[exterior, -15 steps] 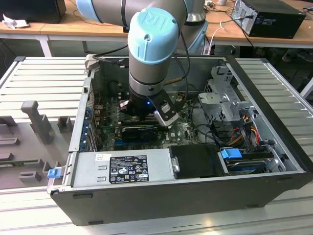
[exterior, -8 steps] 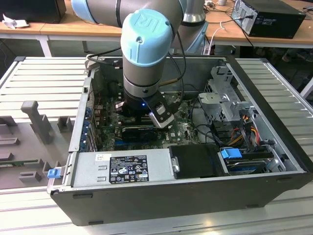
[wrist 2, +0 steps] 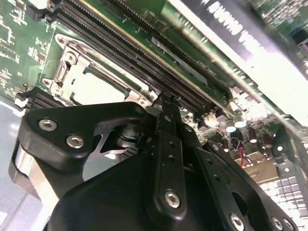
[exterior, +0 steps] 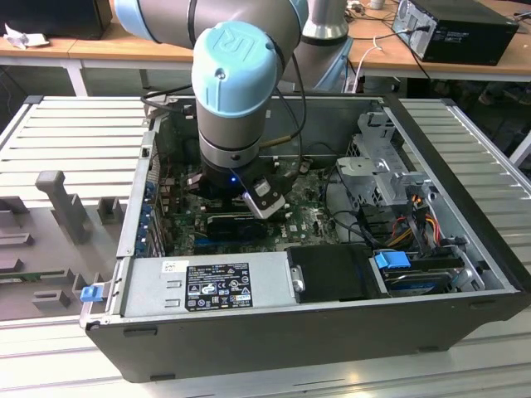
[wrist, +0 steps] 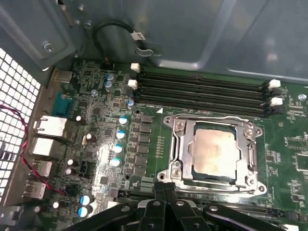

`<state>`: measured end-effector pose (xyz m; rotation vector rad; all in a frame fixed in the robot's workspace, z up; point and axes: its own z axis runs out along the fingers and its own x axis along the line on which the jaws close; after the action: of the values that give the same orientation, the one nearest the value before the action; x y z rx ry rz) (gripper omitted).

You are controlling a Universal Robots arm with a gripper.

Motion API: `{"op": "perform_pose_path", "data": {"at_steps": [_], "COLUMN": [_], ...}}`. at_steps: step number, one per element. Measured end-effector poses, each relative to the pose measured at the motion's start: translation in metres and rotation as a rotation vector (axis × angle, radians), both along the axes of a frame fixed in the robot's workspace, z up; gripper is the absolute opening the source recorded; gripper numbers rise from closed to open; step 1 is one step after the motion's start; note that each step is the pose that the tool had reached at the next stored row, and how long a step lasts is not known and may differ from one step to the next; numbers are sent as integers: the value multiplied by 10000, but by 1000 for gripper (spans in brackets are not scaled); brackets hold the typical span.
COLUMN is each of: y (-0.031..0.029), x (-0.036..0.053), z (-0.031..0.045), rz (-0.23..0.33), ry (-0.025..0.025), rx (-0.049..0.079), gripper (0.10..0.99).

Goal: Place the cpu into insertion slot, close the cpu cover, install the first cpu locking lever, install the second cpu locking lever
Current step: 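Install the second cpu locking lever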

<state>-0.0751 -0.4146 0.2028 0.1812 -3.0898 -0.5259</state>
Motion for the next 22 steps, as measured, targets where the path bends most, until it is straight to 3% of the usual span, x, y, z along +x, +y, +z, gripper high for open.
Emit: {"op": "perform_pose_path", "data": {"at_steps": [2, 7, 15, 17, 22], "y": [28, 33, 57, 56, 66], "x": [0, -8, -17, -18, -19], "z": [-24, -70, -113, -97, 59], "rz": [1, -1, 0, 2, 0], "ry": [0, 0, -1, -1, 0], "rx": [1, 182, 367, 374, 378], "gripper": [106, 106, 106, 106, 106]}}
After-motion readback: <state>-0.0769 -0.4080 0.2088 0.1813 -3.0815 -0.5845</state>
